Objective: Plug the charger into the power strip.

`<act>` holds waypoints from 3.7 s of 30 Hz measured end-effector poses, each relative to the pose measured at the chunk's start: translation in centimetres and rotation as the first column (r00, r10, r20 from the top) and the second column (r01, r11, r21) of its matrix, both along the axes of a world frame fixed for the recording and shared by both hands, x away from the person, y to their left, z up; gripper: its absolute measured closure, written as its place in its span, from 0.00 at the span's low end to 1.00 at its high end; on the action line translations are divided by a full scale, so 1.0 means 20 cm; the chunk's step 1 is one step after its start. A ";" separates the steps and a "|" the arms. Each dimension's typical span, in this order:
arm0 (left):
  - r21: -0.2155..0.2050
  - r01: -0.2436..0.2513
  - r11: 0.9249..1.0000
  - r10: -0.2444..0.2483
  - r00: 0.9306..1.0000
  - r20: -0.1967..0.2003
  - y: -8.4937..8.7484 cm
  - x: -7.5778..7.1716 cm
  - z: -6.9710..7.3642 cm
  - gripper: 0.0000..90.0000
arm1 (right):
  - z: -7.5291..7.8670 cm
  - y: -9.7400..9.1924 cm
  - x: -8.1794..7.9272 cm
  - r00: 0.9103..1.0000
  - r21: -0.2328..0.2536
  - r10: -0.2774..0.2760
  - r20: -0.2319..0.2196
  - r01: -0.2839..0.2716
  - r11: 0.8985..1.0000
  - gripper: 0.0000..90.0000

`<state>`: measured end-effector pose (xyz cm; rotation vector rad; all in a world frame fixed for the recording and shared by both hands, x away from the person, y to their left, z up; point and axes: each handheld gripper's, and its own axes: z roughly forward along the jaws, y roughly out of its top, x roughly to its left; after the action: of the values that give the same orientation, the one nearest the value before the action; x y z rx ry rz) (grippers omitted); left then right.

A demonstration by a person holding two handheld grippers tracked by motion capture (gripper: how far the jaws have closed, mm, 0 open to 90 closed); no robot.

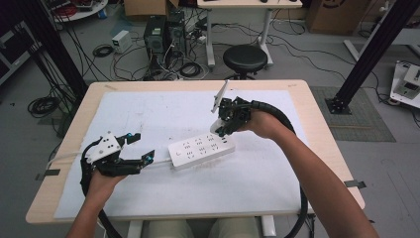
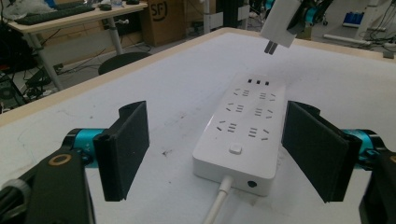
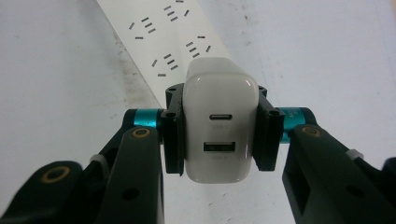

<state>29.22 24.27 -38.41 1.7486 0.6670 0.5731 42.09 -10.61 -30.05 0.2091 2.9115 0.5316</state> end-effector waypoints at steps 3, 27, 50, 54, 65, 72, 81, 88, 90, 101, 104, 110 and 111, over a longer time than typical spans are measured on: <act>-0.005 0.001 1.000 -0.001 1.000 -0.002 0.01 0.00 -0.01 0.26 | -0.02 0.04 0.02 0.999 -0.029 0.033 -0.002 -0.033 0.999 0.71; -0.014 0.006 1.000 -0.006 1.000 -0.010 0.03 0.03 -0.05 0.26 | -0.15 0.21 0.16 0.975 -0.205 0.218 -0.033 -0.220 0.954 0.71; -0.014 0.007 1.000 -0.007 1.000 -0.024 0.04 0.04 -0.06 0.26 | -0.19 0.22 0.18 0.945 -0.256 0.326 -0.029 -0.322 0.911 0.71; -0.018 0.005 1.000 -0.006 1.000 -0.026 0.04 0.04 -0.07 0.26 | -0.20 0.23 0.18 0.939 -0.265 0.342 -0.031 -0.337 0.903 0.71; -0.028 0.004 1.000 -0.005 0.999 -0.033 0.05 0.04 -0.08 0.26 | -0.22 0.28 0.17 0.927 -0.317 0.373 -0.041 -0.366 0.875 0.71; -0.030 0.001 1.000 -0.002 0.999 -0.033 0.06 0.03 -0.09 0.26 | -0.22 0.30 0.17 0.920 -0.331 0.388 -0.052 -0.382 0.863 0.71; -0.032 0.000 0.999 -0.002 0.999 -0.038 0.05 0.04 -0.09 0.26 | -0.22 0.30 0.17 0.919 -0.338 0.391 -0.052 -0.385 0.859 0.71; -0.036 -0.006 0.999 0.005 0.999 -0.040 0.07 0.03 -0.09 0.26 | -0.24 0.31 0.19 0.919 -0.348 0.388 -0.068 -0.387 0.854 0.71; -0.031 -0.005 1.000 0.004 0.999 -0.041 0.07 0.03 -0.10 0.26 | -0.24 0.32 0.19 0.918 -0.349 0.392 -0.067 -0.389 0.853 0.71; -0.032 -0.005 0.999 0.003 0.999 -0.043 0.06 0.03 -0.10 0.26 | -0.27 0.33 0.19 0.920 -0.363 0.382 -0.083 -0.385 0.849 0.71; -0.033 -0.005 0.999 0.004 0.999 -0.047 0.06 0.04 -0.10 0.26 | -0.27 0.33 0.20 0.923 -0.368 0.374 -0.090 -0.380 0.849 0.71; -0.029 -0.002 1.000 0.001 0.999 -0.046 0.06 0.04 -0.11 0.26 | -0.27 0.35 0.20 0.921 -0.394 0.378 -0.098 -0.385 0.835 0.71; -0.028 -0.003 1.000 0.001 0.999 -0.047 0.06 0.04 -0.11 0.26 | -0.27 0.36 0.19 0.921 -0.398 0.377 -0.097 -0.383 0.834 0.71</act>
<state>30.09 25.42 -40.56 1.7393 0.7065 0.5230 45.97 -3.48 -35.47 -0.4356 2.9986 -0.0517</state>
